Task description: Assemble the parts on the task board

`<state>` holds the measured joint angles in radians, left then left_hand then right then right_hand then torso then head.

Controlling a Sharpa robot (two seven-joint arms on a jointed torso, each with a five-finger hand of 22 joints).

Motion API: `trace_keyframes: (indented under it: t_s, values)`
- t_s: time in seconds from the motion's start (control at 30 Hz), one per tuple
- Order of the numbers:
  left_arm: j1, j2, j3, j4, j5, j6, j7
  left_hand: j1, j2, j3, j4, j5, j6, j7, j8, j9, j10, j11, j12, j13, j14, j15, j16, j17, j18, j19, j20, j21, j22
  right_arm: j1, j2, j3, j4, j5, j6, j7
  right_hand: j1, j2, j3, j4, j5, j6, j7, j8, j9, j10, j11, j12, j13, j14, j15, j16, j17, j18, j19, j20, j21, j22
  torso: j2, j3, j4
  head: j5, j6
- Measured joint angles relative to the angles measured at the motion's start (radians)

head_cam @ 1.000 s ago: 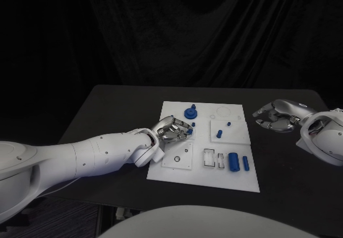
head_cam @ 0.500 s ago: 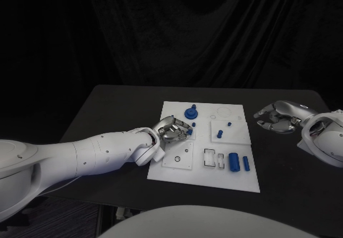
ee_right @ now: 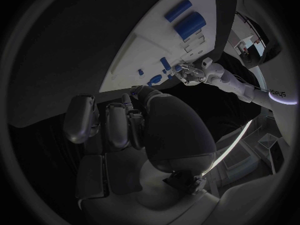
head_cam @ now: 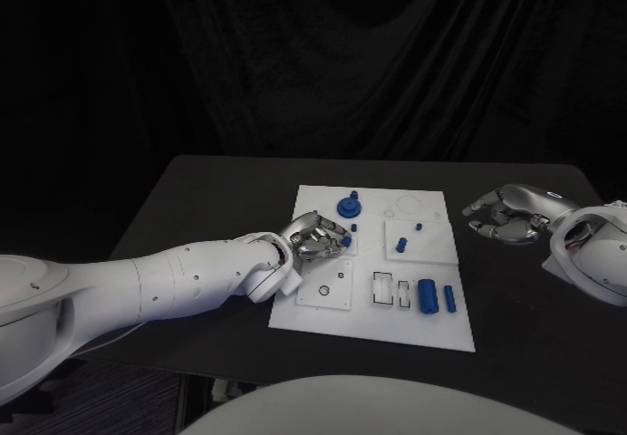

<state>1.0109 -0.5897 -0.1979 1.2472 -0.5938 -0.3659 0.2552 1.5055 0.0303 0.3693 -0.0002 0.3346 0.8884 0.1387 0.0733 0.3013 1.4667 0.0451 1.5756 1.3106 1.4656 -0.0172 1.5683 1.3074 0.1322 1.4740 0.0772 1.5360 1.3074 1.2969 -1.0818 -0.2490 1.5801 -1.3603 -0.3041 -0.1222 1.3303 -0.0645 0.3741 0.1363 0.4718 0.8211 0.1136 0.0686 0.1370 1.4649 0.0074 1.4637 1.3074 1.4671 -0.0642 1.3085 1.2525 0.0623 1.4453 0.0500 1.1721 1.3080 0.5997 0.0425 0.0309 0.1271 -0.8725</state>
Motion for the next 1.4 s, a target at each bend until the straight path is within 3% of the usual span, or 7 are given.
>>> trace_keyframes:
  t_s: [0.23,0.33,0.87,1.4]
  values:
    - [0.000,0.000,0.001,0.006,-0.017,-0.015,-0.018,-0.019,-0.001,0.025,-0.011,0.000,0.000,0.003,-0.001,-0.005,0.001,0.001,0.000,-0.003,0.001,0.001,0.000,0.000,0.001,0.002,0.002,0.002,0.000,0.000,0.000,0.000,0.001,0.000,0.000,0.000,0.000,0.000,0.000,0.000,0.000,-0.004,-0.004,0.000,-0.001,0.000,0.000,0.000,0.000,0.000,0.000,0.000,0.003,0.000,0.000,0.000,0.000,0.000,0.000,-0.0001,-0.0002,0.001,0.000]
    - [0.001,0.000,0.001,0.008,-0.022,-0.022,-0.024,-0.022,0.000,0.030,-0.011,0.000,-0.002,0.004,0.000,-0.005,-0.003,0.005,0.000,-0.003,0.002,0.001,0.000,0.000,0.015,0.002,0.002,0.004,0.000,0.000,0.001,0.000,0.001,0.000,0.000,0.000,0.000,0.000,0.000,0.000,0.000,-0.004,-0.004,0.000,-0.001,0.000,0.000,0.000,0.000,0.000,0.000,0.000,0.003,0.000,0.000,0.000,0.000,0.000,0.000,-0.0001,-0.0006,0.002,0.000]
    - [0.001,-0.001,0.002,0.022,-0.035,-0.055,-0.057,-0.048,0.000,0.091,-0.044,0.005,0.001,0.004,0.000,-0.009,-0.003,0.004,0.000,-0.003,-0.001,0.004,0.000,0.000,0.017,0.002,0.002,0.004,0.000,-0.001,0.002,0.000,0.001,0.000,0.001,0.000,0.000,0.000,0.000,0.000,0.000,-0.004,-0.004,0.000,-0.002,0.000,0.000,0.000,0.000,0.000,0.000,0.000,0.003,0.000,0.000,0.000,0.000,0.000,0.000,0.0002,-0.0007,0.005,0.000]
    - [0.002,-0.002,0.003,0.028,-0.039,-0.063,-0.077,-0.071,0.000,0.112,-0.050,-0.004,0.000,0.004,0.000,-0.009,0.000,0.007,0.000,-0.003,-0.001,0.003,0.000,0.000,0.024,0.002,0.002,0.004,0.000,-0.001,0.003,0.000,0.001,0.000,0.006,-0.001,0.000,0.000,0.003,-0.003,0.000,-0.007,0.000,0.000,-0.002,0.000,0.000,-0.005,0.000,0.000,0.000,0.000,0.003,0.000,0.000,0.000,0.000,0.000,0.001,0.0003,-0.0002,0.008,0.000]
